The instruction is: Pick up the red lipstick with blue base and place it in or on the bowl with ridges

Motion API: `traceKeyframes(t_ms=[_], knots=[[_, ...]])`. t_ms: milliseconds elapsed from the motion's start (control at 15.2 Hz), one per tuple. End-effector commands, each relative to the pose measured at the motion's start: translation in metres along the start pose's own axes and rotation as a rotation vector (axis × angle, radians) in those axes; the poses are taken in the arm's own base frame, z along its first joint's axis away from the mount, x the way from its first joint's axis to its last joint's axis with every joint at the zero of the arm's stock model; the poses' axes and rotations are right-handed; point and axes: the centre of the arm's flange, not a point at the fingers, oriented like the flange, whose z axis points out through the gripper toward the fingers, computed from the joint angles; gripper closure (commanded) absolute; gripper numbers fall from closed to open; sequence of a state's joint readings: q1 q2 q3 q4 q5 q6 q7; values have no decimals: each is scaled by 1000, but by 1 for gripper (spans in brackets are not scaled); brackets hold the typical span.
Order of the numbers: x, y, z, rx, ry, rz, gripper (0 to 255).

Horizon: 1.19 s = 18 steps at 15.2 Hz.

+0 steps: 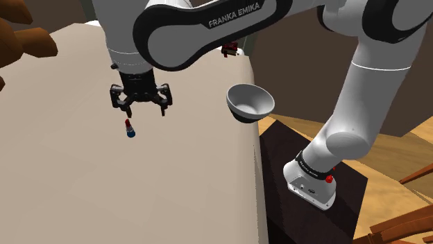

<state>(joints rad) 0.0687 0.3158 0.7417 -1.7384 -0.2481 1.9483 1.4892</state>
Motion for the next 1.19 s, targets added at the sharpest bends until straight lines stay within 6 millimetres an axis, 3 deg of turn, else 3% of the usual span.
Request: traceKeyframes(t_ms=[0, 198, 726, 1122], knots=[[4, -27, 13, 6, -4, 36, 0], [9, -62, 25, 16, -11, 84, 0], [9, -63, 65, 16, -11, 84, 0], [9, -63, 65, 16, -11, 84, 0]])
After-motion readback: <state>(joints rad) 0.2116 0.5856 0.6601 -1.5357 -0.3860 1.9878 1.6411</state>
